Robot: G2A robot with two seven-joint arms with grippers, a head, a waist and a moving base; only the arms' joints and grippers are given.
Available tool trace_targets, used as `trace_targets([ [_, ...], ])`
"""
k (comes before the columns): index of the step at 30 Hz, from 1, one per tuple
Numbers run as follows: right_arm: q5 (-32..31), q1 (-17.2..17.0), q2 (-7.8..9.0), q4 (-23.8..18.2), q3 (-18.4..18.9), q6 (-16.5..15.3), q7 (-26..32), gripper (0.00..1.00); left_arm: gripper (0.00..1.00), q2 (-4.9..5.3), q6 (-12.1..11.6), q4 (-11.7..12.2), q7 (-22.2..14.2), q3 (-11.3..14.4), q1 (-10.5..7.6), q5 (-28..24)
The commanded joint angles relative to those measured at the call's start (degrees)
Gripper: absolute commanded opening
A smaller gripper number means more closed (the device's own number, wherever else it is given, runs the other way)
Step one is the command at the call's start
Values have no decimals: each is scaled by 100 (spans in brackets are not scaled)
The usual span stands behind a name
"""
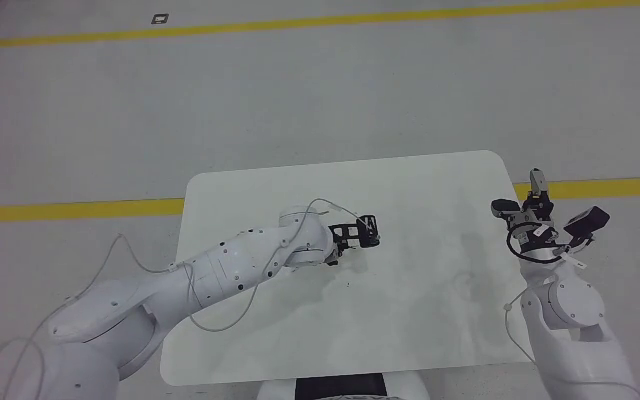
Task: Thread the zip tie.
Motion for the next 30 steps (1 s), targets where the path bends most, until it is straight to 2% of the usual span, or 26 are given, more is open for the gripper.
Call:
trace_targets([
  [1,0,0,0,0,0,0,0,100,0,0,0,0,0,0,0,0],
  [3,0,0,0,0,0,0,0,100,0,0,0,0,0,0,0,0],
  [6,0,0,0,0,0,0,0,100,0,17,83,78,209,-64,59,108],
  [10,0,0,0,0,0,0,0,100,0,125,221,23,413,-293,107,172],
  [14,0,0,0,0,0,0,0,100,0,329,302,-288,505,-551,218,361],
  [17,0,0,0,0,0,0,0,100,0,511,302,-594,626,-785,365,443],
  [25,0,0,0,0,0,0,0,100,0,995,287,-1243,805,-1471,867,744],
  [30,0,0,0,0,0,0,0,100,0,1198,311,-1582,896,-1790,1184,952],
])
